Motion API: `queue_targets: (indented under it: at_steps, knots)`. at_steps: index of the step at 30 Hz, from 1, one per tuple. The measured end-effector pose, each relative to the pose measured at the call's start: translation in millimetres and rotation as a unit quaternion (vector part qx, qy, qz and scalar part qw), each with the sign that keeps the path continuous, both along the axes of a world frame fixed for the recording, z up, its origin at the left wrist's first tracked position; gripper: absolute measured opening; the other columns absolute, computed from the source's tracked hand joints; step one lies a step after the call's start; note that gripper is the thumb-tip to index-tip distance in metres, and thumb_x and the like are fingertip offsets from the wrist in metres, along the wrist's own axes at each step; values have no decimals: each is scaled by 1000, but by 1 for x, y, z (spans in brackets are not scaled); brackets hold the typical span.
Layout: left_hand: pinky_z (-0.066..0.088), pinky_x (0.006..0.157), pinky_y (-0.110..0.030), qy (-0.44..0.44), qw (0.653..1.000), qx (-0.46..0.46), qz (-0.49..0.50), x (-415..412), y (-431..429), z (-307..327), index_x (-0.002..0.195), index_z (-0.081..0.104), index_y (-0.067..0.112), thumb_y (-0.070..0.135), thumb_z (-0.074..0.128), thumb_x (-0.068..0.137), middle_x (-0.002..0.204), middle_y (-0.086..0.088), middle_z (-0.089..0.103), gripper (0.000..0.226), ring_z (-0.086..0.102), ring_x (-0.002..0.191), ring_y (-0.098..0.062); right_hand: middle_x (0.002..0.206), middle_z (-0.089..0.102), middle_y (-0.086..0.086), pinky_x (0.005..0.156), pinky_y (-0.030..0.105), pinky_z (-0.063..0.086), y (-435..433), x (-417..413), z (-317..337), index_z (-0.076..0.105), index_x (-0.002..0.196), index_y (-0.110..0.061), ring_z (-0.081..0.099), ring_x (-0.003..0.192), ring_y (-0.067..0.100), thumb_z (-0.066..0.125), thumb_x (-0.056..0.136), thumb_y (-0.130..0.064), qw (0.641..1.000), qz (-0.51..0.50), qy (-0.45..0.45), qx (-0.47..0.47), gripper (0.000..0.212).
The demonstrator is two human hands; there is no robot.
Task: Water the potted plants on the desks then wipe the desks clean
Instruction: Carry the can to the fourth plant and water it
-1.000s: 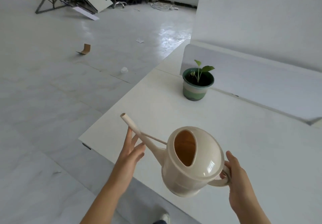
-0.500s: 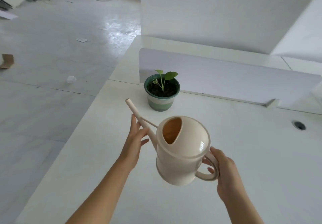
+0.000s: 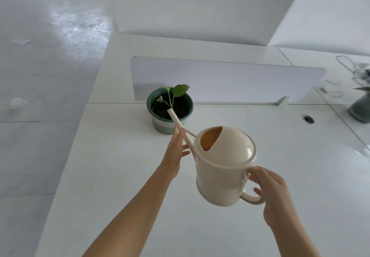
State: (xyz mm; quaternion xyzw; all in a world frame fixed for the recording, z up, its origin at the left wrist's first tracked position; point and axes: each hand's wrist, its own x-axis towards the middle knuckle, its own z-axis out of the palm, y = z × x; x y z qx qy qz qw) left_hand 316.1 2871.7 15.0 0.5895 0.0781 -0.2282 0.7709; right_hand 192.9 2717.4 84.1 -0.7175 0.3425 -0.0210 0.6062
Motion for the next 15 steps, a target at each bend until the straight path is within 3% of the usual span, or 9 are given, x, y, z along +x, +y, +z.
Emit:
queue_targets:
  at_steps: [2, 4, 5, 6, 7, 8, 12, 15]
  knots:
    - [40, 104, -47, 12, 1000, -9, -5, 3, -3, -2, 145, 17, 34, 41, 34, 97, 106, 22, 47, 52, 56, 106, -23, 99, 45, 42, 55, 27, 39, 1, 0, -3, 54, 80, 17, 42, 112, 49, 50, 88, -9, 1000, -11, 5, -19, 27]
    - [41, 104, -47, 21, 1000, -20, -5, 6, -7, -2, 145, 20, 33, 41, 34, 97, 102, 22, 46, 51, 57, 100, -18, 104, 45, 45, 66, 35, 38, -1, 0, -3, 46, 90, 27, 40, 111, 54, 52, 88, -9, 999, -24, 1, -37, 37]
    - [41, 104, -46, 26, 999, -27, -5, 7, -9, -3, 144, 22, 31, 43, 33, 97, 103, 21, 47, 50, 58, 98, -15, 103, 44, 46, 78, 31, 22, -2, 1, -3, 44, 92, 29, 39, 109, 57, 53, 88, -9, 999, -30, 2, -45, 39]
    - [42, 103, -44, 29, 999, -32, -8, 9, -12, -4, 145, 24, 30, 45, 31, 96, 104, 21, 48, 51, 58, 96, -13, 103, 44, 47, 81, 59, 43, -3, 2, -2, 43, 92, 29, 39, 108, 57, 54, 88, -9, 998, -36, 4, -51, 40]
    - [43, 101, -42, 31, 999, -36, -11, 10, -14, -5, 143, 26, 29, 46, 29, 96, 104, 20, 48, 50, 58, 95, -12, 102, 45, 45, 65, 38, 38, -3, 3, -2, 42, 91, 30, 40, 107, 56, 54, 88, -10, 998, -41, 2, -53, 41]
    - [44, 99, -40, 30, 999, -37, -14, 11, -16, -6, 140, 28, 28, 46, 27, 97, 101, 21, 49, 47, 57, 94, -10, 103, 48, 42, 63, 34, 34, -3, 3, -1, 43, 88, 29, 43, 108, 53, 55, 87, -11, 997, -50, -5, -50, 42]
    - [46, 84, -31, 33, 998, -37, -27, 16, -23, -2, 115, 35, 34, 45, 22, 98, 91, 23, 48, 24, 56, 89, -8, 123, 54, 16, 83, 36, 37, 1, 4, 5, 51, 76, 15, 47, 123, 25, 58, 87, -15, 997, -75, -32, -18, 32]
    - [45, 81, -27, 25, 998, -41, -41, 19, -27, 3, 88, 43, 37, 44, 21, 98, 87, 21, 50, 26, 56, 88, -11, 125, 50, 9, 88, 37, 35, 5, 4, 7, 54, 75, 8, 47, 122, 23, 58, 87, -16, 995, -85, -41, -33, 27]
